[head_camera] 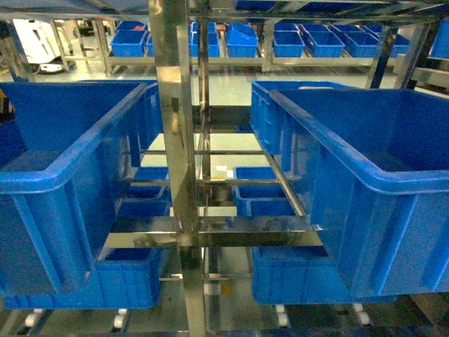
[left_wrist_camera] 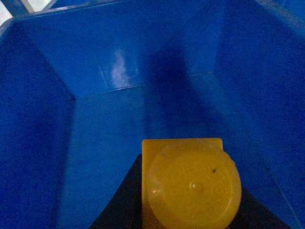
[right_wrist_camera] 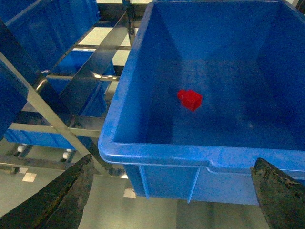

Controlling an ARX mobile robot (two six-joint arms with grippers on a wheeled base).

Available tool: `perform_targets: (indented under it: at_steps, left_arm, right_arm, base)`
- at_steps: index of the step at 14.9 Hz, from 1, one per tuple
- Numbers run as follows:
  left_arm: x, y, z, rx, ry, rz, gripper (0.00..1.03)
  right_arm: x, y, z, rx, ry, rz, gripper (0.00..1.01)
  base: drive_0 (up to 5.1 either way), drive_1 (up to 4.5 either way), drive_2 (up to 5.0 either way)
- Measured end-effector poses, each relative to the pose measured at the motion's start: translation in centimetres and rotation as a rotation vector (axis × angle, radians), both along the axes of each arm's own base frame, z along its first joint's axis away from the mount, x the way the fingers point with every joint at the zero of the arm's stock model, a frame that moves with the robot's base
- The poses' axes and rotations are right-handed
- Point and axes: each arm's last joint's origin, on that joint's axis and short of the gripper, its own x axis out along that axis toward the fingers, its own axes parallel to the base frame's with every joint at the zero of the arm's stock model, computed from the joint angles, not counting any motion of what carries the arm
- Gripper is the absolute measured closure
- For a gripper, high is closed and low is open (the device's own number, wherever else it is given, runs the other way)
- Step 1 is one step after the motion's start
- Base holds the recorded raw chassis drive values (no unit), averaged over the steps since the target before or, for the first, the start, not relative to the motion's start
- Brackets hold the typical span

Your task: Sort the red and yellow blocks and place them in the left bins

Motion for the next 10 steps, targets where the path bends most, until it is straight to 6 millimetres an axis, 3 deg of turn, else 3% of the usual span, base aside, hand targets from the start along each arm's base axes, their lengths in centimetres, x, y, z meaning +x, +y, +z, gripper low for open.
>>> perform_targets:
  at_steps: [3,5,8,10]
  left_arm:
    - [2.9,2.3,-0.4,0.005,0.033,0.013,0.76]
    - [5.1,4.0,-2.1,0.026,0.046,-0.003,0.76]
    - [5.7,4.6,-4.8,0.017,0.121,-0.03,0.76]
    - [5.7,4.4,-5.3,0.043,0.12,-0.057,0.76]
  right_arm:
    - [0.0,0.0,0.0,0.0,0.0,0.0,0.03]
    - [0.0,0.0,0.0,0.0,0.0,0.0,0.03]
    - [0.0,0.0,0.0,0.0,0.0,0.0,0.03]
    - [0.0,0.0,0.0,0.0,0.0,0.0,0.03]
  base:
    - [0.0,0.0,0.0]
    - [0.0,0.0,0.0]
    - [0.0,0.0,0.0]
    - [0.0,0.0,0.0]
